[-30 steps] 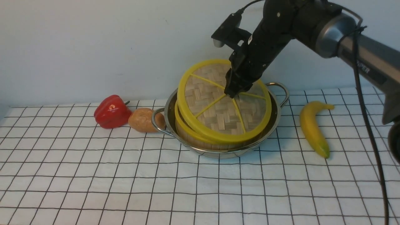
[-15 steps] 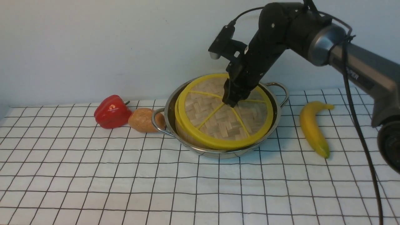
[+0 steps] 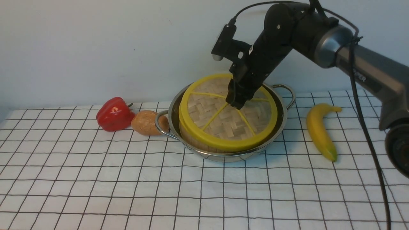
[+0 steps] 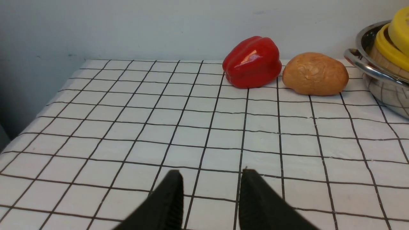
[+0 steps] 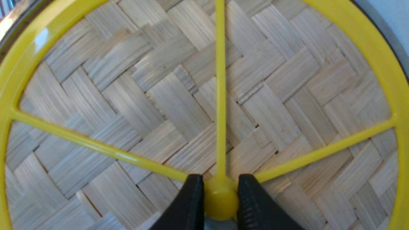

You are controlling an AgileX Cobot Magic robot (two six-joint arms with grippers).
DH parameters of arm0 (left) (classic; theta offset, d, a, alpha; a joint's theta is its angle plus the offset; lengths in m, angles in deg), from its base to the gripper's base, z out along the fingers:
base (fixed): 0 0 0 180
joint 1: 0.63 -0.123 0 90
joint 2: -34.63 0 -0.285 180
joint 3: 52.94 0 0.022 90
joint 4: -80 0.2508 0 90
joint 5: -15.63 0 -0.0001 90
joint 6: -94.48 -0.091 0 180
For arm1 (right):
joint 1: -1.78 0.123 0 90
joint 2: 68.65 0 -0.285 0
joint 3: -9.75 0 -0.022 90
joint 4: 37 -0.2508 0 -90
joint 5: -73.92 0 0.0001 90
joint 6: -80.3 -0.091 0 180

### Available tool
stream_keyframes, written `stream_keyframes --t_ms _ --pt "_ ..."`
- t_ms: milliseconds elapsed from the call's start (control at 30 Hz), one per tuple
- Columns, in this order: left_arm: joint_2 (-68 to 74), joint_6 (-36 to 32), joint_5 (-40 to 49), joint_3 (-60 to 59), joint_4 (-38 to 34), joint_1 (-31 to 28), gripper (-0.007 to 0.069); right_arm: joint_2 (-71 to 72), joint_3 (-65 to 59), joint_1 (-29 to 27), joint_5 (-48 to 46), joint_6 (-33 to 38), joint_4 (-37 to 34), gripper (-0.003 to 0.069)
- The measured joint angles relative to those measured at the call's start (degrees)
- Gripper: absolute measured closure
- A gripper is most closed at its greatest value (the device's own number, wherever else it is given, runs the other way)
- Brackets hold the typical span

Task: Place the steamer in the pot on the white tablecloth, and put the lid on the steamer.
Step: 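Place the bamboo steamer lid onto the steamer basket in the pot with the right gripper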

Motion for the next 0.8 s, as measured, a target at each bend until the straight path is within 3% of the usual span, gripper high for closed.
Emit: stream_keyframes --t_ms 800 --pt "0.0 0.0 0.0 0.0 0.0 0.0 0.0382 -0.13 -0.06 0.0 3.23 9.04 -1.27 0.051"
